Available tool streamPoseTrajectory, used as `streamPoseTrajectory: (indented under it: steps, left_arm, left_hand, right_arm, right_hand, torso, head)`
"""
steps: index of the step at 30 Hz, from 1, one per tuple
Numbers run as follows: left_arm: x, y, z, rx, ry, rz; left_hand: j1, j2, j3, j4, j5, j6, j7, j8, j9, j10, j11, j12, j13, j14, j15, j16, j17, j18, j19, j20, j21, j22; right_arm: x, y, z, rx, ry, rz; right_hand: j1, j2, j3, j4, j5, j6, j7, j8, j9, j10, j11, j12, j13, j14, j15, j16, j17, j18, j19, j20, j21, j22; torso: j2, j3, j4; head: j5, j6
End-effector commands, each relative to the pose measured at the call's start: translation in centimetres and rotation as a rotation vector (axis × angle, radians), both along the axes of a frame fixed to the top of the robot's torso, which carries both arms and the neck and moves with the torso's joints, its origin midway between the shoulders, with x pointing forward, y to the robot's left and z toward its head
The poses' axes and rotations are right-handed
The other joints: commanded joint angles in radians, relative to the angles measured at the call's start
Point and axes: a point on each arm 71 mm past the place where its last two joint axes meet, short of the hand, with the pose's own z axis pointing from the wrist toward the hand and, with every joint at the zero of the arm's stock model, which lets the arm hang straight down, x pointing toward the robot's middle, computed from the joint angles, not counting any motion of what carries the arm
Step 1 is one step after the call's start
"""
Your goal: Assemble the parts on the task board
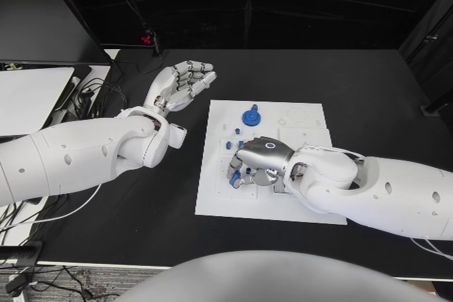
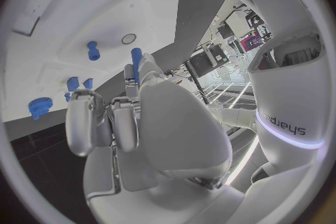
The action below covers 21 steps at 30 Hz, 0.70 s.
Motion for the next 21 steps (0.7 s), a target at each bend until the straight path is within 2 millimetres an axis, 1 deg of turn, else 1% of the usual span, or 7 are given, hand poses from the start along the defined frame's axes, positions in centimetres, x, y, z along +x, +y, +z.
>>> streamPoseTrajectory:
  steps: [1,5,9,14,21]
  left_arm:
    - [-0.1,-0.15,0.34,-0.011,-0.034,-0.017]
    - [-0.1,-0.16,0.34,-0.011,-0.035,-0.017]
    - [-0.1,-0.17,0.34,-0.011,-0.034,-0.017]
    - [-0.1,-0.16,0.33,-0.011,-0.034,-0.017]
    - [-0.08,-0.17,0.33,-0.011,-0.034,-0.017]
  left_hand:
    - [-0.002,0.009,-0.005,0.0,0.006,-0.003,0.117,0.003,-0.002,-0.008,-0.001,0.006,-0.001,-0.007,0.001,0.003,-0.001,-0.003,0.008,-0.001,0.002,-0.002]
    - [-0.002,0.009,-0.005,0.0,0.006,-0.003,0.117,0.003,-0.002,-0.008,-0.001,0.006,-0.001,-0.007,0.001,0.003,-0.001,-0.003,0.008,-0.001,0.002,-0.002]
    - [-0.002,0.009,-0.005,0.0,0.006,-0.003,0.117,0.003,-0.002,-0.008,-0.001,0.006,-0.001,-0.007,0.001,0.003,-0.001,-0.003,0.008,-0.001,0.002,-0.002]
    - [-0.002,0.009,-0.005,0.0,0.006,-0.003,0.117,0.003,-0.002,-0.008,-0.001,0.006,-0.001,-0.007,0.001,0.003,-0.001,-0.003,0.008,-0.001,0.002,-0.002]
    - [-0.002,0.009,-0.005,0.0,0.006,-0.003,0.117,0.003,-0.002,-0.008,-0.001,0.006,-0.001,-0.007,0.001,0.003,-0.001,-0.003,0.008,-0.001,0.002,-0.002]
  right_arm:
    - [-0.12,0.19,-0.36,-0.079,-0.03,0.026]
    - [-0.11,0.36,-0.54,-0.099,-0.039,0.029]
    - [-0.09,0.53,-0.74,-0.123,-0.047,0.028]
    - [-0.08,0.55,-0.94,-0.152,-0.053,0.022]
    - [-0.11,0.54,-1.08,-0.176,-0.06,0.018]
  right_hand:
    - [0.001,0.012,0.008,-0.001,0.003,0.001,0.007,0.003,0.0,0.004,0.004,-0.002,0.002,0.082,-0.002,0.003,0.136,0.002,0.025,-0.008,-0.006,0.196]
    - [0.003,0.013,0.009,-0.001,0.003,0.0,0.007,0.002,0.0,0.004,0.004,-0.003,0.002,0.083,-0.002,0.004,0.137,0.002,0.024,-0.008,-0.007,0.196]
    - [0.004,0.013,0.009,-0.002,0.003,0.0,0.007,0.002,-0.001,0.004,0.004,-0.004,0.002,0.083,-0.002,0.004,0.138,0.002,0.024,-0.008,-0.007,0.196]
    - [0.005,0.014,0.01,-0.002,0.003,0.0,0.008,0.001,-0.001,0.003,0.005,-0.005,0.002,0.083,-0.001,0.004,0.137,0.003,0.023,-0.007,-0.009,0.195]
    - [0.008,0.014,0.011,-0.002,0.003,-0.001,0.008,0.0,-0.001,0.003,0.005,-0.007,0.002,0.083,-0.001,0.005,0.139,0.003,0.023,-0.007,-0.01,0.195]
  torso:
    - [0.001,0.0004,-0.0001]
    - [0.001,0.0005,0.0007]
    - [0.001,0.0008,0.0007]
    - [0.0,0.0001,0.0002]
    - [0.0,0.0009,0.0001]
  head:
    - [-0.002,0.0]
    - [-0.008,0.0]
    - [-0.008,0.0]
    - [-0.009,0.0]
    - [-0.011,0.0]
